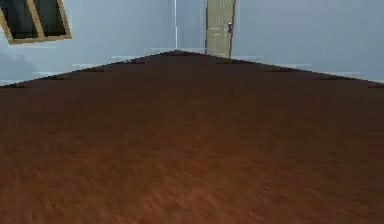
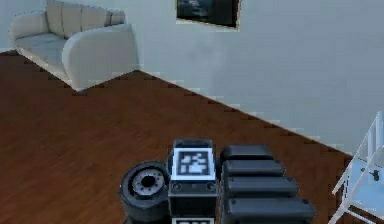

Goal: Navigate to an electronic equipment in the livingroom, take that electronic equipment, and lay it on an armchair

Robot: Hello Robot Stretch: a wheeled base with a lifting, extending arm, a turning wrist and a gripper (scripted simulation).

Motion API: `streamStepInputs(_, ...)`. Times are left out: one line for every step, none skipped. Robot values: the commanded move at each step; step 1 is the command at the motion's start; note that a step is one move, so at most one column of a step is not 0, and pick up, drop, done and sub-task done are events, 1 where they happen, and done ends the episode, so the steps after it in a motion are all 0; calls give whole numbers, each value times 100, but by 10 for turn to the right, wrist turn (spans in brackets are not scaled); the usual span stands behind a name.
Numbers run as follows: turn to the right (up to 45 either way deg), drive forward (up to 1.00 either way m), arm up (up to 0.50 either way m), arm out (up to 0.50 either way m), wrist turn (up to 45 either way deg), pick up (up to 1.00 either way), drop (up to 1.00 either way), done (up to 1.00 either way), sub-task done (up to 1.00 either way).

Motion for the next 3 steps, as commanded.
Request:
streamStepInputs(0,15,0,0,0,0,0,0,0)
streamStepInputs(-450,0,0,0,0,0,0,0,0)
streamStepInputs(-120,0,0,0,0,0,0,0,0)
